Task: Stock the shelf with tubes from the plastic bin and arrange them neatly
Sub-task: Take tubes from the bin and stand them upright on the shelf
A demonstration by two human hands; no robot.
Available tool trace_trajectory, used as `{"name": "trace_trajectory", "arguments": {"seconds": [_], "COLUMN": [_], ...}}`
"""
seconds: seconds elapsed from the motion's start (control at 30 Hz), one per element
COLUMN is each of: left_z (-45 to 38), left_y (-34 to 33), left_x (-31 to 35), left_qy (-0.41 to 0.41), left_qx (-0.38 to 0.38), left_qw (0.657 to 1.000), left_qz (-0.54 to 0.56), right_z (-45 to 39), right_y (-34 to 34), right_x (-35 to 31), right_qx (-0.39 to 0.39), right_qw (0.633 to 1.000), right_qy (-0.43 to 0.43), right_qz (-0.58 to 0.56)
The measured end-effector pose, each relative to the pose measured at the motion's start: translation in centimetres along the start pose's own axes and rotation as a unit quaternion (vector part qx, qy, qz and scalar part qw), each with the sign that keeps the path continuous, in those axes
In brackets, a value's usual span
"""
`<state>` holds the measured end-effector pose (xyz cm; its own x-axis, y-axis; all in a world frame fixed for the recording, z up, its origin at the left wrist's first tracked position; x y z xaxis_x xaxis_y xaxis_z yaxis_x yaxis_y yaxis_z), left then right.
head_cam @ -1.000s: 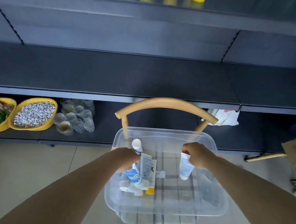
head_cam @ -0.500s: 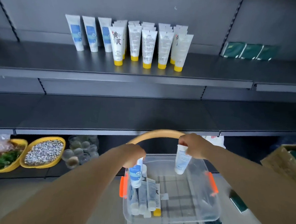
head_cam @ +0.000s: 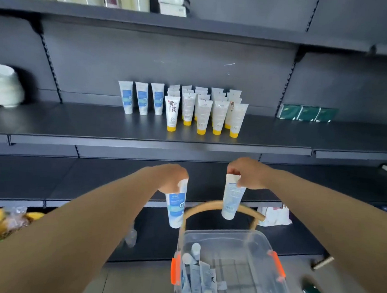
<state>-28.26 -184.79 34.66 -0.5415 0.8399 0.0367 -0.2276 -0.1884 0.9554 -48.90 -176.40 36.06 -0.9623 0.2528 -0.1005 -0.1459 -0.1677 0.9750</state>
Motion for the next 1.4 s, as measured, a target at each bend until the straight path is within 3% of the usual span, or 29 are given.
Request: {"name": "trace_trajectory", "arguments": {"seconds": [0.4,0.7,1.07,1.4], "left_z": [0.3,0.6,-5.0,-13.4], "left_y": [9.0,12.6,16.4,16.4], "left_x": [-8.2,-17.1,-32.2,-42.7], "left_qy": [0.068,0.12,0.116,0.09], "left_qx": [0.063,0.085,0.107,0.099], "left_qw": [0.995,0.989,0.987,0.991], "left_qz": [0.029,0.015,-0.007,-0.01], "right_z": [-6.4,-15.2,-28.6,-39.7], "right_y": [10.6,14.4,17.4,17.8], "right_x": [-6.3,-11.5,-19.2,-21.2], "right_qx": [0.033,0.054,0.072,0.091], "right_qw": [0.992,0.985,0.987,0.993], "right_qy": [0.117,0.16,0.146,0.069], "right_qz": [0.017,0.038,0.005,0.012]}}
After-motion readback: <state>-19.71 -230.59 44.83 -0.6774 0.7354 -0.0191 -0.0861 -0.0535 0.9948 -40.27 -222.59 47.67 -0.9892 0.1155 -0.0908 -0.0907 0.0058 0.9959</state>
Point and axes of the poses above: each hand's wrist, its own z-axis away from the middle knuckle, its own y-axis out of the back of the hand, x = y × z, the point moved 1 cm from there along -z, towards the middle knuckle, and after that the axes turned 7 degrees about -y, right-handed, at the moved point
